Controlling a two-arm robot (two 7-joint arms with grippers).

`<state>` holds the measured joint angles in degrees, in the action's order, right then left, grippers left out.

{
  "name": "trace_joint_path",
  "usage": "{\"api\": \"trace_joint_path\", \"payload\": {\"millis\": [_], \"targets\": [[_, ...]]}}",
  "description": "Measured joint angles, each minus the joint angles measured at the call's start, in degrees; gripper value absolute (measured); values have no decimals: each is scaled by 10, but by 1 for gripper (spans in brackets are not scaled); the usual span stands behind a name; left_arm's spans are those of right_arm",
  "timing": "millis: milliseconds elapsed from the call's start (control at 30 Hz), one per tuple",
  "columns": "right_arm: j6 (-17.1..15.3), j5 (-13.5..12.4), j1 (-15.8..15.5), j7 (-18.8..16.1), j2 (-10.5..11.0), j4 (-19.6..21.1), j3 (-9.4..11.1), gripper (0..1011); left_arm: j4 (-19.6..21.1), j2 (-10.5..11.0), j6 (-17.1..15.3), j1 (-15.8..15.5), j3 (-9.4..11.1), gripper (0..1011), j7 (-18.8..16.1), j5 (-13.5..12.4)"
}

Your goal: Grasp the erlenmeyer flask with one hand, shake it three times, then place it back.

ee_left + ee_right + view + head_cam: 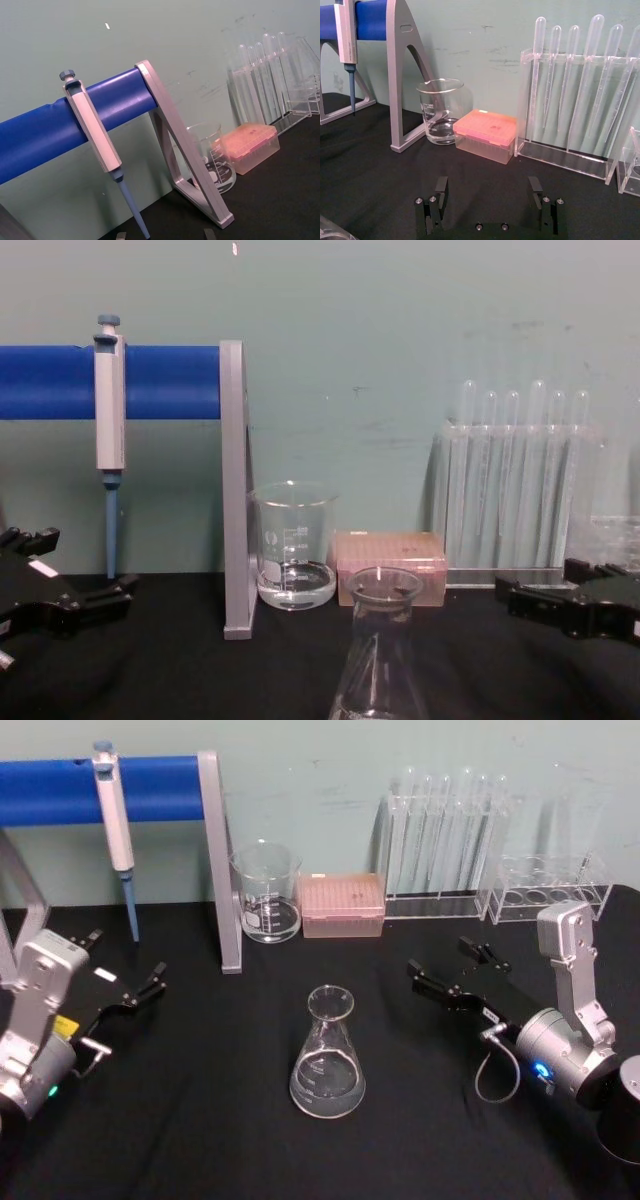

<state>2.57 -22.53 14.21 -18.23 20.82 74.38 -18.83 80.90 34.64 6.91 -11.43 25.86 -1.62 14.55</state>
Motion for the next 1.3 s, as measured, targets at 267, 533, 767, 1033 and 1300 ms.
{"api": "trace_joint_path", "payload": {"millis": [267, 533, 767, 1033, 1300], "targets": [[0, 0, 0, 0, 0, 1, 0, 1003, 0, 0, 0, 0, 0, 1001, 0, 0], [1, 0, 0, 1, 0, 1, 0, 1003, 0, 0, 0, 0, 0, 1001, 0, 0], [1, 0, 0, 1, 1, 1, 0, 1003, 0, 0, 0, 0, 0, 1001, 0, 0], [1, 0, 0, 1, 0, 1, 0, 1003, 0, 0, 0, 0, 0, 1001, 0, 0], [1, 0, 0, 1, 0, 1, 0, 1003, 0, 0, 0, 0, 0, 1001, 0, 0]]}}
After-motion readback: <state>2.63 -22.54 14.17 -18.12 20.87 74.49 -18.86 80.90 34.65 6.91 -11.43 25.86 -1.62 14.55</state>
